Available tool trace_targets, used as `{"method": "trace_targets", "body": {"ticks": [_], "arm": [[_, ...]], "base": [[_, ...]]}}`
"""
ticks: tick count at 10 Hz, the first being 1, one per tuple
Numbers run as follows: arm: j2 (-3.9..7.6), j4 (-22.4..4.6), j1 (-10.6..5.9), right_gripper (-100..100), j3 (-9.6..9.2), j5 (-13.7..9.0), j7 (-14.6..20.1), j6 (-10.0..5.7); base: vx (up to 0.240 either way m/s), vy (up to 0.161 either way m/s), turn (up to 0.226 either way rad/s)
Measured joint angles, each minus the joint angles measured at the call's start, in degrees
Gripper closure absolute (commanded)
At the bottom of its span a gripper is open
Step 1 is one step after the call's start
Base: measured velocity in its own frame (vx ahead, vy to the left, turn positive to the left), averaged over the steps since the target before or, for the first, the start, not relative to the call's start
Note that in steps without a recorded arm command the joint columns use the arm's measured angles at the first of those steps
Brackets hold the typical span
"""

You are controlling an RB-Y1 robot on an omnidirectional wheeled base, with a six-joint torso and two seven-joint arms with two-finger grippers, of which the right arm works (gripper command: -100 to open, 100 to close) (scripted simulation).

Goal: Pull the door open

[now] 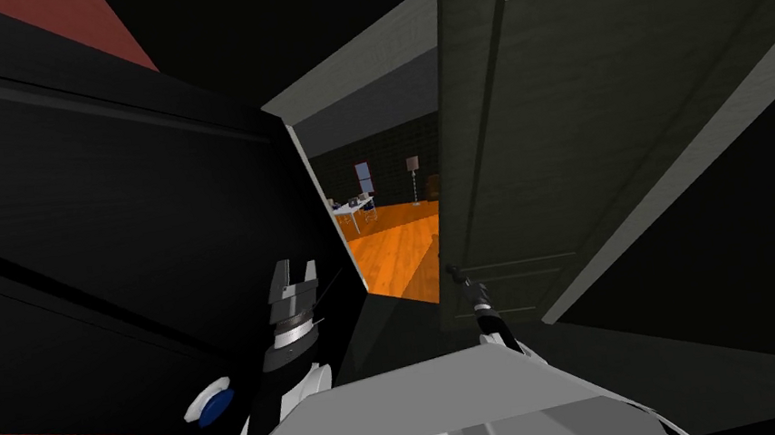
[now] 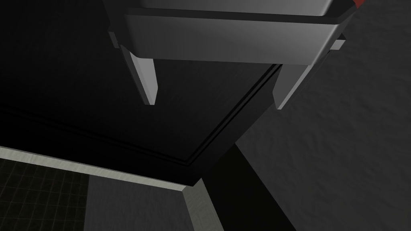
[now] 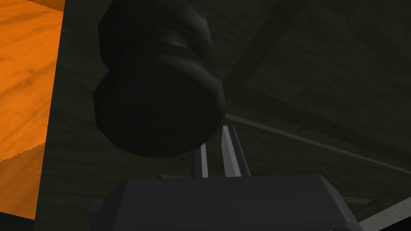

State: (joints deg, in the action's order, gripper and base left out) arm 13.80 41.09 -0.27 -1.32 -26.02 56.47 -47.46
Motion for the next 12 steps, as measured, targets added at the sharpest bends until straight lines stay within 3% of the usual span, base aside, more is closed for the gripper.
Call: {"method": "trace_targets", "body": {"ticks": [1, 3, 4, 5, 6, 7, 9, 11, 12], "arm": [[0.05, 0.58, 0.18, -100, -0.16, -0.61, 1.03, 0.48], [-0.43, -0.63, -0.99, -100, -0.59, -1.93, 4.07, 0.38], [-0.8, 1.93, 0.46, -100, -0.47, -2.14, 3.84, 1.37], [-0.76, 1.57, 0.12, -100, -0.77, -2.65, 5.02, 1.47], [-0.67, -0.07, -0.88, -100, -0.97, -2.93, 6.45, 0.87], [-0.84, 1.48, 0.25, -100, -0.96, -3.04, 6.61, 1.07], [-0.92, -0.18, -1.03, -100, -1.39, -4.3, 9.63, 0.52], [-1.08, 3.29, 0.79, -100, -1.49, -5.34, 11.67, 2.12], [-1.45, 2.21, 0.35, -100, -1.74, -5.46, 12.55, 1.41]], "base": [[-0.077, -0.007, 0.073], [-0.034, -0.021, 0.013], [-0.039, -0.017, 0.024], [-0.038, -0.011, 0.036], [-0.012, -0.004, 0.004], [-0.042, -0.01, 0.044], [-0.062, -0.013, 0.05], [-0.051, -0.018, 0.0], [-0.06, -0.005, 0.051]]}}
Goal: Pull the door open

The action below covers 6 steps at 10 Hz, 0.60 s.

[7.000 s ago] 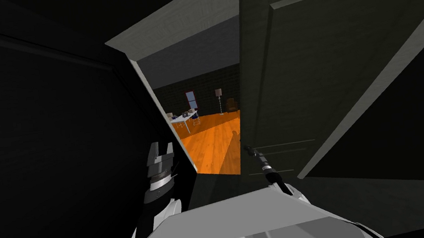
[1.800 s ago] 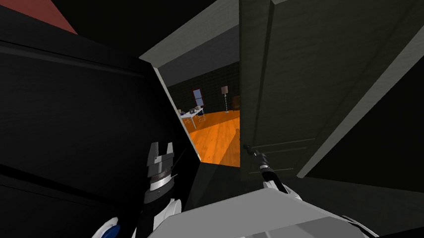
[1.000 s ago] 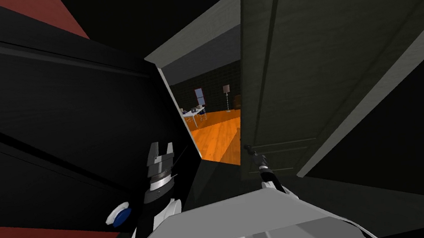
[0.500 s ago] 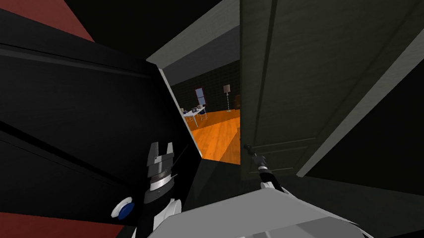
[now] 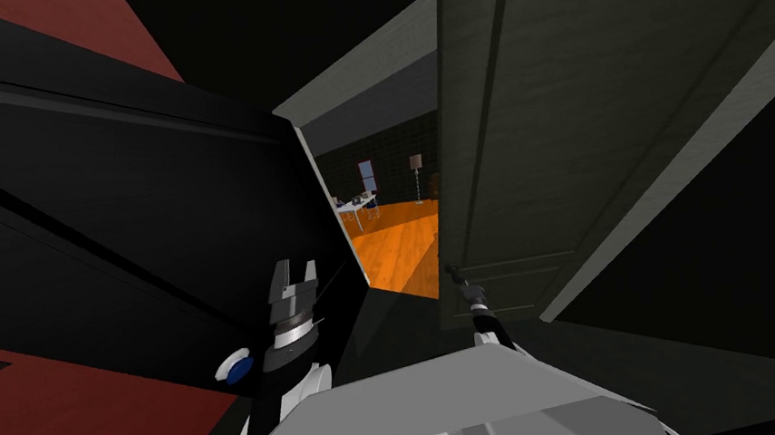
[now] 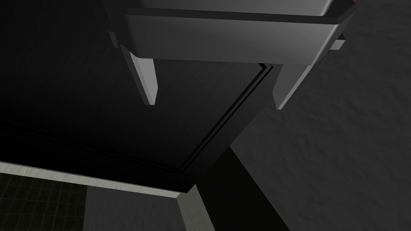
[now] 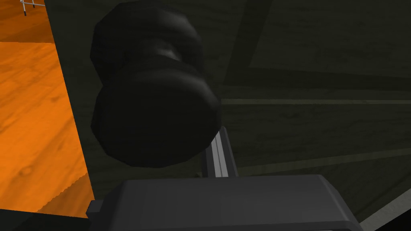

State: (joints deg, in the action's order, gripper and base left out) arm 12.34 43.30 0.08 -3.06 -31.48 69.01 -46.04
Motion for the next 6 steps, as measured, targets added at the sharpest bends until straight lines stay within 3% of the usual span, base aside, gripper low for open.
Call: {"method": "trace_targets", "body": {"ticks": [3, 5, 6], "arm": [[0.1, -0.93, -0.89, -100, -0.52, -1.37, 3.93, -0.02], [0.12, -0.56, -0.44, -100, -0.83, -1.94, 5.72, -0.06], [-0.19, 1.51, 0.24, -100, -0.55, -2.69, 6.18, 1.09]], "base": [[-0.043, -0.011, 0.019], [-0.044, -0.011, 0.035], [-0.047, -0.02, 0.026]]}}
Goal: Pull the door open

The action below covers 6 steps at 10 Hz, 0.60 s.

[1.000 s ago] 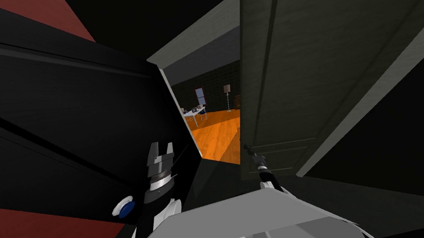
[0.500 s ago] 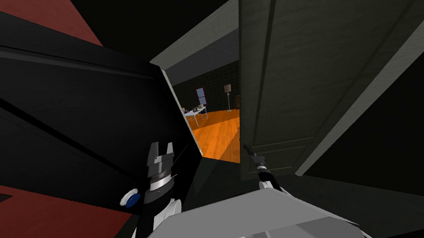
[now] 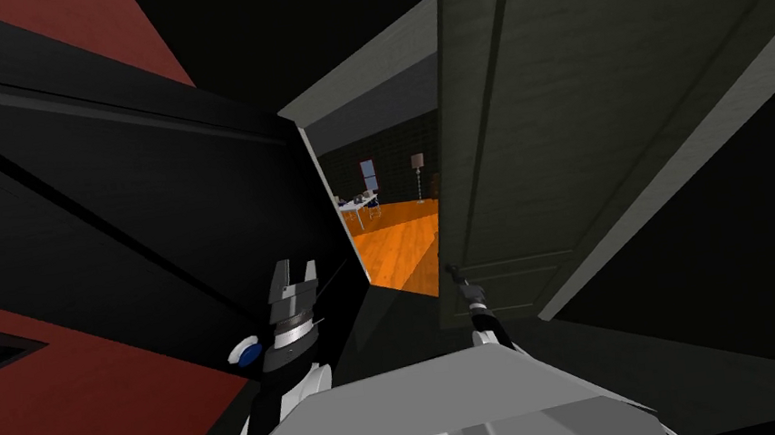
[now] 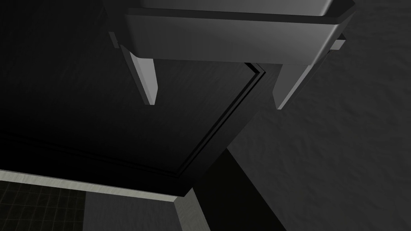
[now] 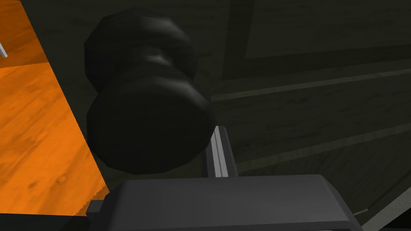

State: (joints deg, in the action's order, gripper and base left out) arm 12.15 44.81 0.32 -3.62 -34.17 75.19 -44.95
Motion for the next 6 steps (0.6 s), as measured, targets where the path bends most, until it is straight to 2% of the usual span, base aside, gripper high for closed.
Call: {"method": "trace_targets", "body": {"ticks": [2, 3, 5, 6], "arm": [[0.31, -0.38, 0.04, -100, 0.0, -0.41, 1.04, 0.42], [0.55, -0.42, -0.09, -100, 0.65, -0.82, 0.7, 1.68], [1.37, -0.85, -1.45, -100, 1.56, -1.46, 0.59, 4.52], [1.38, -1.24, -2.28, -100, 1.8, -1.63, 0.56, 5.4]], "base": [[-0.008, -0.025, -0.067], [-0.013, 0.02, -0.08], [-0.021, 0.04, -0.04], [-0.02, 0.036, -0.001]]}}
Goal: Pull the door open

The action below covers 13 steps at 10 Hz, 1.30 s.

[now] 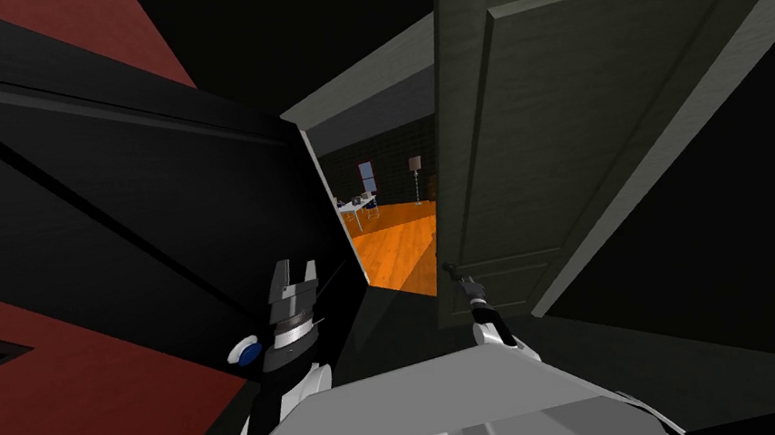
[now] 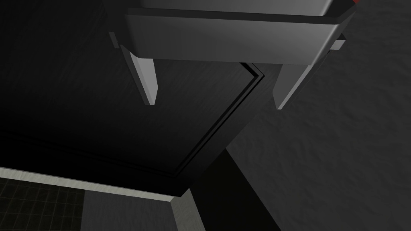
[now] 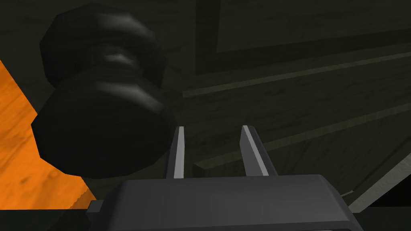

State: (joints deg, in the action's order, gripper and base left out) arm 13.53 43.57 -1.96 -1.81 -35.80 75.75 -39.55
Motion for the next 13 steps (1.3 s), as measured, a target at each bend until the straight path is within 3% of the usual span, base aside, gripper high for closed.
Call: {"method": "trace_targets", "body": {"ticks": [2, 3, 6, 8, 9, 10, 13], "arm": [[-0.04, -0.34, -0.96, -100, 0.23, -0.2, -0.29, 1.04], [-0.06, -1.55, -1.72, -100, 0.1, -0.13, 0.01, 0.66], [-0.5, 1.67, -0.11, -100, 0.69, -0.39, -1.24, 2.01], [-0.12, -0.61, -2.06, -100, 0.54, -0.42, -0.55, 2.14], [-0.06, 0.95, -1.34, -100, 0.85, -0.6, -0.93, 3.07], [0.19, 0.93, -1.03, 100, 1.14, -0.73, -1.07, 3.47], [0.19, 0.68, -1.11, 100, 1.11, -0.72, -0.93, 3.26]], "base": [[-0.002, 0.015, 0.002], [0.008, 0.001, 0.011], [-0.001, 0.004, -0.011], [-0.011, 0.011, 0.003], [0.005, -0.02, -0.04], [0.008, -0.018, 0.009], [-0.002, 0.004, -0.001]]}}
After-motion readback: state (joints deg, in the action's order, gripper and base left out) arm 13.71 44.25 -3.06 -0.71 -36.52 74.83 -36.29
